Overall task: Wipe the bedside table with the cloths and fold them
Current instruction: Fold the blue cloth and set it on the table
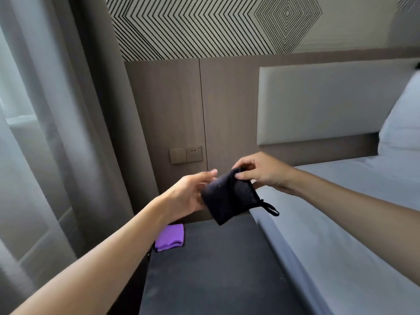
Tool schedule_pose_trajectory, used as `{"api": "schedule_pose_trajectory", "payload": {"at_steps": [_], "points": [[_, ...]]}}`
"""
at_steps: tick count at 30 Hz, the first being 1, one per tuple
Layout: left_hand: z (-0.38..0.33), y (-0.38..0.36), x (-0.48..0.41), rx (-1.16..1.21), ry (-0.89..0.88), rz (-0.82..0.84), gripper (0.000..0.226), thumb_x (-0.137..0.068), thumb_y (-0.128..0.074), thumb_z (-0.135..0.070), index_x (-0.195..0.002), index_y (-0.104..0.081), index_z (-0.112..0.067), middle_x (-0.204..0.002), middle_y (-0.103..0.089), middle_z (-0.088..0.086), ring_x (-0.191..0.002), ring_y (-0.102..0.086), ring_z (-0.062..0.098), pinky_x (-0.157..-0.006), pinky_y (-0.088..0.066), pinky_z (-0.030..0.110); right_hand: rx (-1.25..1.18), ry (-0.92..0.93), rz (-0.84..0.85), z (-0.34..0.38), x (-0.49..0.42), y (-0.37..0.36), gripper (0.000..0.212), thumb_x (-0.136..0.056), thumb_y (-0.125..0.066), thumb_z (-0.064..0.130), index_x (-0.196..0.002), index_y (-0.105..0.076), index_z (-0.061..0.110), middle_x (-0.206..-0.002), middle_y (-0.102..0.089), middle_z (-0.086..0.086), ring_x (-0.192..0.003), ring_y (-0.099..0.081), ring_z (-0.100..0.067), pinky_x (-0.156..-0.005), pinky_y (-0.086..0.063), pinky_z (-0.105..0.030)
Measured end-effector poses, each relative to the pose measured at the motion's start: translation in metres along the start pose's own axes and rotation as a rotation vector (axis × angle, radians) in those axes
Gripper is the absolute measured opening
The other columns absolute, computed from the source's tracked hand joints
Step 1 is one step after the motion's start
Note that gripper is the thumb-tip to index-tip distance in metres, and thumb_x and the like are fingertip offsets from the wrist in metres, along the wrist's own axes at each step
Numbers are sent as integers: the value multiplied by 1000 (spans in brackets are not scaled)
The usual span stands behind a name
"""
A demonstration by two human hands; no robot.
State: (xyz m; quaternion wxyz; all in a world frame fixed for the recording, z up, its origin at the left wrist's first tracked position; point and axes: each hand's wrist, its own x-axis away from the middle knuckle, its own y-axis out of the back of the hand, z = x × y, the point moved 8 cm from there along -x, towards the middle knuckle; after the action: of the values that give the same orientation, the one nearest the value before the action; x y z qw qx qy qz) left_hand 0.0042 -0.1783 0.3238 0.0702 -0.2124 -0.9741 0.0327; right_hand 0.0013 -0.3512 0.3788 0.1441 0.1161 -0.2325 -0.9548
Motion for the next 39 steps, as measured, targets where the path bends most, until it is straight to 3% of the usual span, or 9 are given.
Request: {"api": "schedule_pose_trajectory", "payload": {"at_steps": [3, 6, 9, 17, 24, 27, 32, 35, 39], "points": [[13, -2, -30, -380, -141, -92, 4, -82, -77, -8, -84, -73, -8, -79, -69, 9, -79, -65, 19, -79, -52, 39, 42, -63, 8, -33, -11, 1, 12, -94, -62, 1, -96, -71, 9, -86, -68, -10, -80, -65, -17, -66, -59, -37], [32, 1, -67, -683, -218, -105, 16, -81, -80, -15, -71, -69, -21, -64, -65, -8, -60, -60, 1, -60, -48, 21, 176, -134, 19, -82, -27, 3, 19, -90, -59, 0, -94, -72, 14, -92, -69, -15, -82, -64, -19, -78, -60, -46], [67, 8, -109, -845, -209, -90, 20, -81, -80, -23, -69, -67, -31, -64, -66, -13, -61, -60, -2, -58, -47, 18, 275, -237, 78, -145, -48, -3, 27, -86, -58, 0, -99, -75, 17, -87, -69, -7, -82, -64, -17, -83, -59, -44], [129, 38, -222, -1005, -291, -257, 6, -85, -71, -16, -84, -75, -20, -75, -71, 0, -74, -66, 19, -70, -55, 40, 403, -175, -128, -270, -120, 5, 16, -88, -69, 11, -98, -79, 21, -81, -72, 8, -80, -62, -10, -73, -44, -23], [118, 37, -281, -1299, -683, -432, 20, -88, -66, -12, -106, -74, -11, -94, -75, 10, -86, -69, 31, -75, -56, 45, 472, 136, -380, -301, -171, 26, 30, -88, -66, 5, -111, -78, 20, -101, -78, 0, -94, -70, -20, -84, -53, -32], [174, 30, -290, -1441, -715, -211, 26, -82, -62, -14, -105, -74, -9, -108, -74, 12, -103, -69, 33, -92, -50, 44, 571, 151, -230, -336, -154, 1, 35, -86, -68, 1, -117, -76, 17, -121, -73, -5, -112, -68, -24, -98, -51, -35], [270, 25, -272, -1612, -603, 96, 38, -78, -78, -24, -115, -73, -20, -127, -68, 7, -123, -60, 28, -107, -41, 46, 1067, 54, 326, -388, -129, -70, 45, -84, -53, 2, -115, -72, 27, -122, -70, 0, -113, -63, -31, -87, -54, -45], [268, 22, -260, -1594, -637, 73, 36, -90, -54, -33, -120, -70, -20, -130, -66, 4, -120, -61, 25, -103, -45, 40, 1115, 23, 333, -393, -120, -66, 41, -85, -50, 4, -112, -70, 27, -119, -70, 0, -107, -62, -32, -82, -55, -44], [261, 2, -250, -1654, -704, 114, 38, -94, -47, -45, -109, -71, -21, -116, -69, 0, -96, -61, 23, -80, -45, 38, 1063, -104, 246, -386, -113, -53, 36, -75, -49, 7, -94, -75, 23, -102, -71, -3, -98, -65, -30, -77, -55, -37]]}}
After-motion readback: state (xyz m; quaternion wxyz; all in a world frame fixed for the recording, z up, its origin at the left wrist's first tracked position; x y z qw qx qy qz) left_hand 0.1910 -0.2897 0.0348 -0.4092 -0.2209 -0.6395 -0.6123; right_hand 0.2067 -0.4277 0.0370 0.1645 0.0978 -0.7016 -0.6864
